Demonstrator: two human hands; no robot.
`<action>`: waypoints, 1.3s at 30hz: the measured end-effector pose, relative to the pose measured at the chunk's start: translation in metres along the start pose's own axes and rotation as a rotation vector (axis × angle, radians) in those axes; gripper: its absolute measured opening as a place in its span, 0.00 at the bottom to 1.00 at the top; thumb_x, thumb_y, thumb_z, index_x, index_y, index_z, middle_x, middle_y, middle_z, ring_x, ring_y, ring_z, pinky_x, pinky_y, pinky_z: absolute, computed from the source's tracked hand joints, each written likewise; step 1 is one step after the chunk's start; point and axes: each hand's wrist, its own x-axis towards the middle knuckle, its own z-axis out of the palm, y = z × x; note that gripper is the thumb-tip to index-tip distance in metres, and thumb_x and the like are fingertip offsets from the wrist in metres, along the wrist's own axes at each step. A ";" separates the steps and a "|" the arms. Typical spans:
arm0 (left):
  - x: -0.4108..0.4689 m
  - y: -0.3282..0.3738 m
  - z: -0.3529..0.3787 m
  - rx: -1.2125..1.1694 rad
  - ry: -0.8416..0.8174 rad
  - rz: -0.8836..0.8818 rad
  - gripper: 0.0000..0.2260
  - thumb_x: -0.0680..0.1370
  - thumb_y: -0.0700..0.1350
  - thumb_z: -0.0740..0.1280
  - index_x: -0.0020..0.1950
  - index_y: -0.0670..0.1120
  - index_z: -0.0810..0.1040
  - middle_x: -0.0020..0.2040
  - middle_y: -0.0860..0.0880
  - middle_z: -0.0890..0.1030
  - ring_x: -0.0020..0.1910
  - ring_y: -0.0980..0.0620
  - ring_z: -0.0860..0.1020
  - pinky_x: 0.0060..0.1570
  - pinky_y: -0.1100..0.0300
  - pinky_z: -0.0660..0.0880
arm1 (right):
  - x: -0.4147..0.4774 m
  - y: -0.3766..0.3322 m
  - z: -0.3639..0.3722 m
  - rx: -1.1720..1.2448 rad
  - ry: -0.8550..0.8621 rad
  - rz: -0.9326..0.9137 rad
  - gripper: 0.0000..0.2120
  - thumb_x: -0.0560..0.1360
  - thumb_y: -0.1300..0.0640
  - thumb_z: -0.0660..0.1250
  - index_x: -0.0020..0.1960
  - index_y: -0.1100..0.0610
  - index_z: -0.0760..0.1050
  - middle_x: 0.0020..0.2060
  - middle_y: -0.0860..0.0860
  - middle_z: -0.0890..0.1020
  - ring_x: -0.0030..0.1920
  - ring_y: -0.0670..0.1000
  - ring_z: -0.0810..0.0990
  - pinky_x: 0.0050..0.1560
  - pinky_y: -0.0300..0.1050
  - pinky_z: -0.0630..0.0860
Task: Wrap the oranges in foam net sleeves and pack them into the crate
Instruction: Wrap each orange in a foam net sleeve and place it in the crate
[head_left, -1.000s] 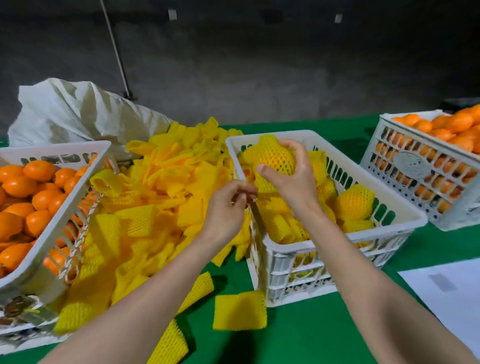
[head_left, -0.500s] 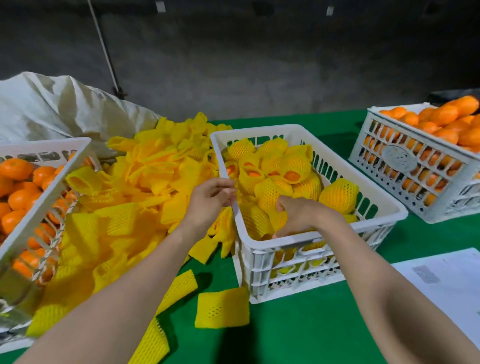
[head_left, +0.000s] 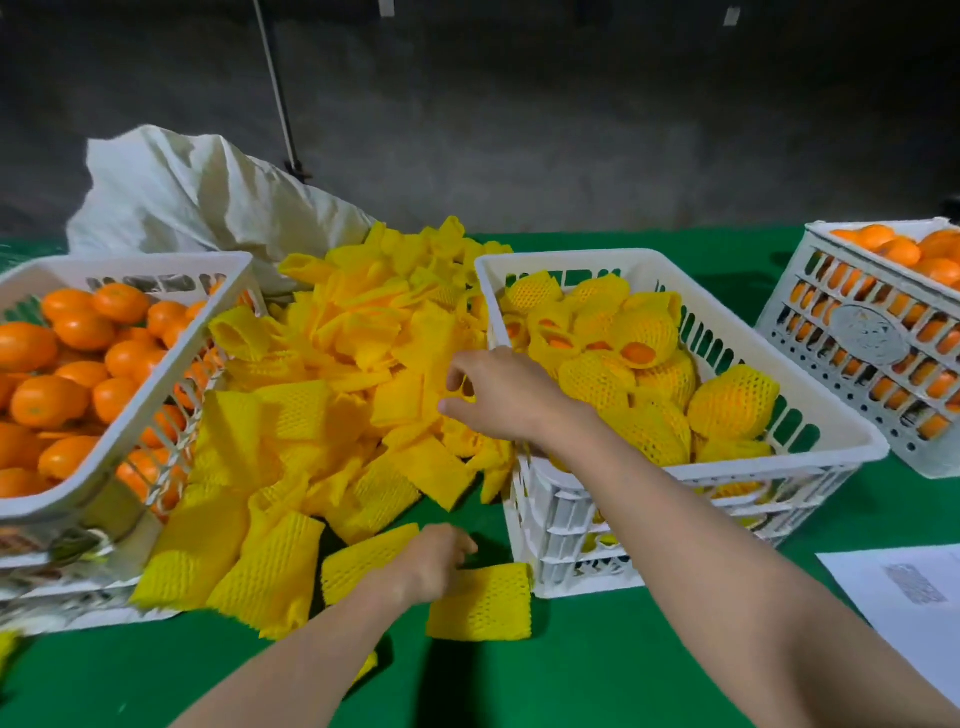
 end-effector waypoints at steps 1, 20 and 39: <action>-0.002 -0.004 0.002 0.016 0.011 0.000 0.11 0.75 0.41 0.67 0.57 0.43 0.80 0.56 0.44 0.82 0.55 0.49 0.79 0.43 0.66 0.69 | 0.003 0.000 0.006 -0.010 -0.021 -0.002 0.14 0.76 0.45 0.64 0.54 0.55 0.73 0.49 0.53 0.78 0.51 0.55 0.75 0.39 0.45 0.67; -0.022 -0.028 -0.012 -0.833 0.294 -0.186 0.14 0.70 0.37 0.74 0.36 0.47 0.69 0.35 0.48 0.72 0.39 0.51 0.69 0.39 0.59 0.65 | 0.002 -0.019 0.058 0.085 -0.293 0.150 0.16 0.78 0.52 0.63 0.62 0.58 0.69 0.58 0.58 0.74 0.58 0.58 0.72 0.45 0.45 0.65; -0.138 -0.096 -0.192 -0.513 0.906 0.073 0.12 0.71 0.43 0.74 0.43 0.46 0.70 0.35 0.54 0.70 0.33 0.58 0.68 0.32 0.63 0.62 | 0.090 -0.155 0.063 0.829 0.146 0.075 0.09 0.78 0.54 0.64 0.38 0.52 0.71 0.33 0.44 0.70 0.35 0.39 0.67 0.38 0.42 0.63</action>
